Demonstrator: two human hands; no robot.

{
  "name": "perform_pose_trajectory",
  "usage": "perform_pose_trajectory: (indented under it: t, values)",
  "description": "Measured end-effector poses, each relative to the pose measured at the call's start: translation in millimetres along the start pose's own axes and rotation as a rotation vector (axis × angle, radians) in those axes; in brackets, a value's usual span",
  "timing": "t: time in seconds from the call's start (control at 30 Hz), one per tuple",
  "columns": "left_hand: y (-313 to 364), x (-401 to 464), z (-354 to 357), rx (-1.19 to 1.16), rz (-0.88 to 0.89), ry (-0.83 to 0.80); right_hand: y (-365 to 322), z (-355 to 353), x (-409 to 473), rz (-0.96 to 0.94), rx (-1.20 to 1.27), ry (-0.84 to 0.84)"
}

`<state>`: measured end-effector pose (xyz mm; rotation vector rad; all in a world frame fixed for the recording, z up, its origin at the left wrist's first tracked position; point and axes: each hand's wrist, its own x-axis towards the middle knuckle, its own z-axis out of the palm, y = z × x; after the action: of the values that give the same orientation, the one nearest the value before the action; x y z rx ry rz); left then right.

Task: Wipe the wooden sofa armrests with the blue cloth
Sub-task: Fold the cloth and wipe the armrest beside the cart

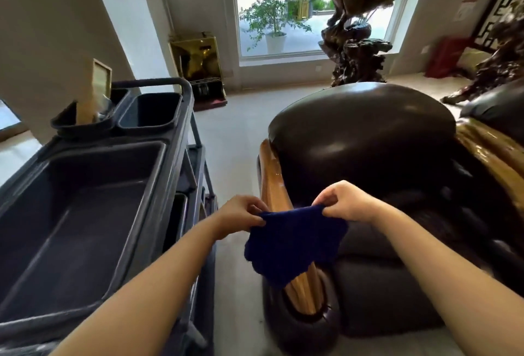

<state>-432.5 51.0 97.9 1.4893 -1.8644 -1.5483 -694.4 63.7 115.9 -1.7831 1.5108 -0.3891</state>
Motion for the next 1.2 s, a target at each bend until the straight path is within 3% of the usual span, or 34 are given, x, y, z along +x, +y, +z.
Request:
perform_pose_trajectory:
  t: [0.33,0.63,0.87,0.93,1.03,1.1,1.2]
  values:
    - [-69,134,42,-0.025,-0.162,-0.023,131,37,102,0.159,0.091,-0.084]
    - [-134,264,36,0.021,-0.231,0.067,216,68,223,0.210,0.185,-0.085]
    - [-170,341,29,0.062,-0.213,0.288,254,81,307,0.155,0.213,0.071]
    - [-180,345,36,0.095,-0.179,0.464,259,94,314,0.115,0.149,0.182]
    - [-199,337,67,0.410,-0.029,0.790,262,136,302,0.090,-0.068,0.450]
    - [-209,331,101,0.516,0.021,0.721,254,173,289,0.111,-0.067,0.464]
    - [-227,339,138,0.531,-0.075,0.537,256,218,292,0.209,-0.006,0.381]
